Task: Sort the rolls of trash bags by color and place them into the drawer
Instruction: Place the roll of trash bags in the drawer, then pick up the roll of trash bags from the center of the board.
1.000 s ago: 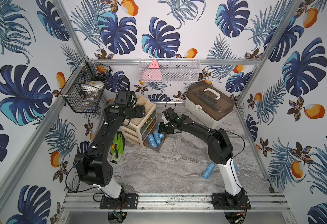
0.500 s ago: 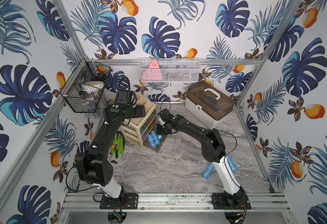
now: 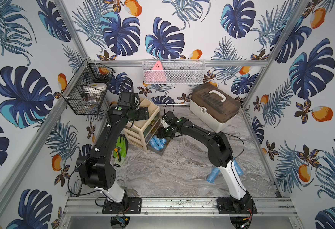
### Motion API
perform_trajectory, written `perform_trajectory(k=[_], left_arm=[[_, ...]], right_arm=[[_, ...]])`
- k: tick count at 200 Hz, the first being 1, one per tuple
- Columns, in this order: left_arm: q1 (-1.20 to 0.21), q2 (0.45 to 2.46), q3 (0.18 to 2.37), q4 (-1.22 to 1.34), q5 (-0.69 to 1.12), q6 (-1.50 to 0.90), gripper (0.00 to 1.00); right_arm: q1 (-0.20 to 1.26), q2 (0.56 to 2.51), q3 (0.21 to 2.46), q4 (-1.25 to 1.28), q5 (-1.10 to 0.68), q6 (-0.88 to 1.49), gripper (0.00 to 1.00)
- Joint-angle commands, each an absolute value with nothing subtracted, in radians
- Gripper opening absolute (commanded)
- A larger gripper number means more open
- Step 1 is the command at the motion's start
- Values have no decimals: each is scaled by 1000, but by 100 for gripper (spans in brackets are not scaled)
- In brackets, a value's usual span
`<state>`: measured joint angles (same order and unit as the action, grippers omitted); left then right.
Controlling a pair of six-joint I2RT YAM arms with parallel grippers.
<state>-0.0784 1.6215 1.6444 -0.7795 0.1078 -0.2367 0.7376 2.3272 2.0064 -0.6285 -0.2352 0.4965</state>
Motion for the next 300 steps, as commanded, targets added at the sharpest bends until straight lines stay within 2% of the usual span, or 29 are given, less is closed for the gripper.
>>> perform_trajectory(k=[1, 71, 141, 185, 206, 229, 246, 300], left_arm=[[-77, 1632, 1643, -811, 122, -238, 90], [-76, 1631, 1639, -810, 121, -236, 90], [-75, 1627, 1639, -799, 132, -245, 90], [-75, 1620, 1631, -785, 140, -252, 90], [-75, 1620, 1631, -784, 146, -252, 90], [-74, 1616, 1633, -778, 149, -253, 90], [-74, 1615, 1636, -776, 153, -255, 90], [-71, 1623, 1645, -782, 160, -250, 90]], right_arm=[[736, 2285, 1987, -678, -169, 484, 56], [736, 2149, 1884, -691, -90, 469, 56], [725, 1742, 1436, -684, 39, 515, 55], [677, 1486, 1192, -793, 137, 615, 55], [606, 1378, 1079, -832, 112, 649, 60], [468, 1260, 956, -825, 24, 670, 62], [415, 1204, 902, -832, 26, 673, 62], [370, 1228, 787, -828, -12, 670, 61]])
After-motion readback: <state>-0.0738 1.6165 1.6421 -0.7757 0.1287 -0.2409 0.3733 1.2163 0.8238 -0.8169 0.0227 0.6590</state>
